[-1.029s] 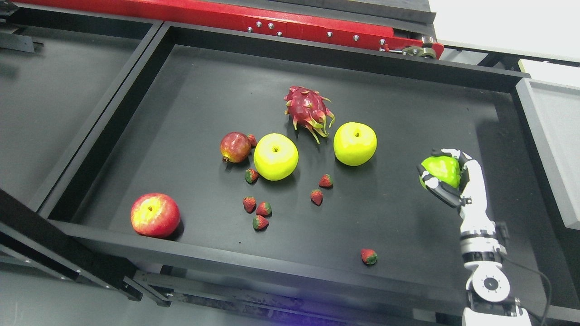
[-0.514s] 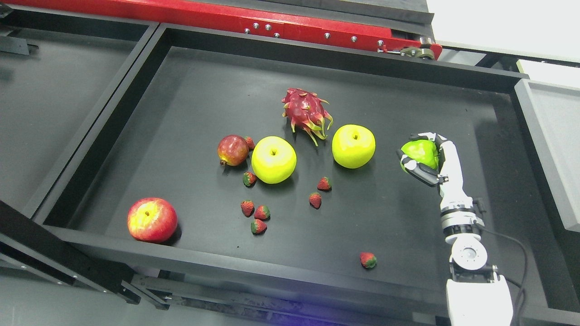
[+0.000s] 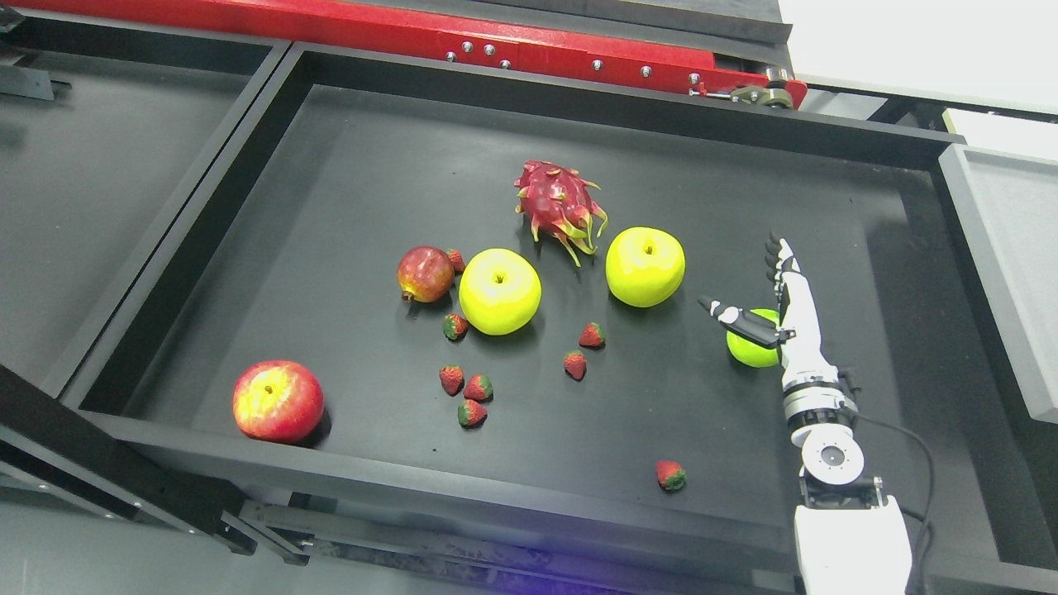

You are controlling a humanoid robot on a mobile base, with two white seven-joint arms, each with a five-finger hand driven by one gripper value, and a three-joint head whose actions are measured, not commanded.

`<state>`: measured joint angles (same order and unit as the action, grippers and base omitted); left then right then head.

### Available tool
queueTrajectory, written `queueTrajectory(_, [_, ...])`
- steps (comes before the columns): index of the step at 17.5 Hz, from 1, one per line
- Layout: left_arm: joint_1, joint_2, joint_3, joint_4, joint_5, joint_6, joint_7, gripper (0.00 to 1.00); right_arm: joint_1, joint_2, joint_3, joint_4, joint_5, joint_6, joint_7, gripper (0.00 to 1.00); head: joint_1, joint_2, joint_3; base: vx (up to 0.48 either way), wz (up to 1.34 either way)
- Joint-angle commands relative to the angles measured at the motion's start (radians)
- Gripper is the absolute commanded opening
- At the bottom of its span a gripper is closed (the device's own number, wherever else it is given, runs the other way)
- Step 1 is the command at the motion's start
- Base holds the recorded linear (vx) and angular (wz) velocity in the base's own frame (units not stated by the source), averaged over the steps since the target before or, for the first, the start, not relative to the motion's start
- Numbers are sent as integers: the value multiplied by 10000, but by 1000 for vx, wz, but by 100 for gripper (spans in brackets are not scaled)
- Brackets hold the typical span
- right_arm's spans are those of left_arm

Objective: Place green apple on left shelf middle layer

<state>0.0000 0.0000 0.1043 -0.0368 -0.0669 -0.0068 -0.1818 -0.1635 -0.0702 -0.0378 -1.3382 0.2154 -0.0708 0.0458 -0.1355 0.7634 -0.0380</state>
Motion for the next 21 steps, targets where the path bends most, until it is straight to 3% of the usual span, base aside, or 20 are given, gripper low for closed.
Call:
queueTrajectory(1, [-215, 175, 0, 0, 9, -8, -8, 100, 681, 528, -467, -880, -204, -212, 18, 100, 0, 0, 0, 0, 0])
queueTrajectory(9, [-215, 175, 0, 0, 9, -8, -8, 100, 3027, 528, 101, -3398, -1678, -672, -165, 100, 0, -1, 0, 0, 0])
queueTrajectory(21, [-215, 175, 0, 0, -6, -8, -8, 100, 3077, 528, 224, -3415, -1693, -688, -503, 100, 0, -1, 0, 0, 0])
